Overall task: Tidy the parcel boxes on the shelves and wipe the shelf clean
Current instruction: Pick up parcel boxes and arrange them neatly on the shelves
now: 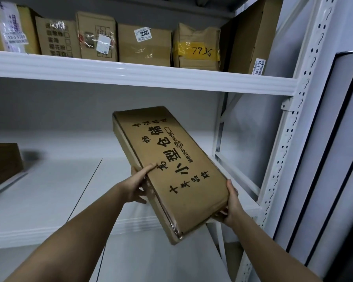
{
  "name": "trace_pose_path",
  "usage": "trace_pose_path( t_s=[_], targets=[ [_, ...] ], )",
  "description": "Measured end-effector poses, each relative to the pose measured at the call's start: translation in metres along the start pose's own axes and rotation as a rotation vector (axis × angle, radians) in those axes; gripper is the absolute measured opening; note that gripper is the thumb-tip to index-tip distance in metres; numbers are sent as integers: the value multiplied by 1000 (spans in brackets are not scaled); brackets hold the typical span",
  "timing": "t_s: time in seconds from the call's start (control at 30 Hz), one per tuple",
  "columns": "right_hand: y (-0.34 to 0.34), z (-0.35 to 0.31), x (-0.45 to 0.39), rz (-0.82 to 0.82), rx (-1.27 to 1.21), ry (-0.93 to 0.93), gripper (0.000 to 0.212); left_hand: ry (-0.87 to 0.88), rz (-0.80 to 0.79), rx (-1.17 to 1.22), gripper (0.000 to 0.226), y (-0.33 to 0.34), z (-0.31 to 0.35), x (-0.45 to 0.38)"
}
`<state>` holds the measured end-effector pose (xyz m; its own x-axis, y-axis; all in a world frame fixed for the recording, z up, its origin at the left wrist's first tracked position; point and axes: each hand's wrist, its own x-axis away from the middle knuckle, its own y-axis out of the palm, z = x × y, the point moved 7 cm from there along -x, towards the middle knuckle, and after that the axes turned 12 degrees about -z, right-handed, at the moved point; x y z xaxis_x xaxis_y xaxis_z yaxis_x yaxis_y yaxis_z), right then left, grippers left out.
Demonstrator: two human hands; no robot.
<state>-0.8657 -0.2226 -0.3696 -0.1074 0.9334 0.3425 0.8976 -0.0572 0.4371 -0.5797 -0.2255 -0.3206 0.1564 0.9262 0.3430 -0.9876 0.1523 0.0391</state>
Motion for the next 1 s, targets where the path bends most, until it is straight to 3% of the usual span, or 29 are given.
trace_pose_path(
  t_s=[0.1, 0.27, 0.4, 0.63, 0.7, 0.8, 0.9, 1.0],
  targets=[
    [3, 10, 1, 12, -64, 68, 61, -24, -11, -57, 136, 2, 5, 2],
    [16, 21, 8, -32, -175, 216, 72, -17, -10, -83, 96, 8, 16, 5],
    [23, 23, 14, -110, -199, 252, 74, 31, 27, -54, 94, 9, 24, 5],
    [15, 11, 27, -304, 259, 285, 73, 104, 64, 12, 64, -3, 32, 7],
    [13, 9, 29, -357, 301, 301, 77, 100, 13, 11, 61, -4, 30, 10],
    [21, 6, 32, -390, 276, 260, 65, 80, -97, 17, 74, -9, 28, 11],
    [31, 6, 31, -366, 294, 225, 62, 84, -156, -14, 49, -9, 30, 15],
    [34, 9, 26, -340, 307, 197, 63, 69, -177, -40, 43, -5, 33, 19]
  ],
)
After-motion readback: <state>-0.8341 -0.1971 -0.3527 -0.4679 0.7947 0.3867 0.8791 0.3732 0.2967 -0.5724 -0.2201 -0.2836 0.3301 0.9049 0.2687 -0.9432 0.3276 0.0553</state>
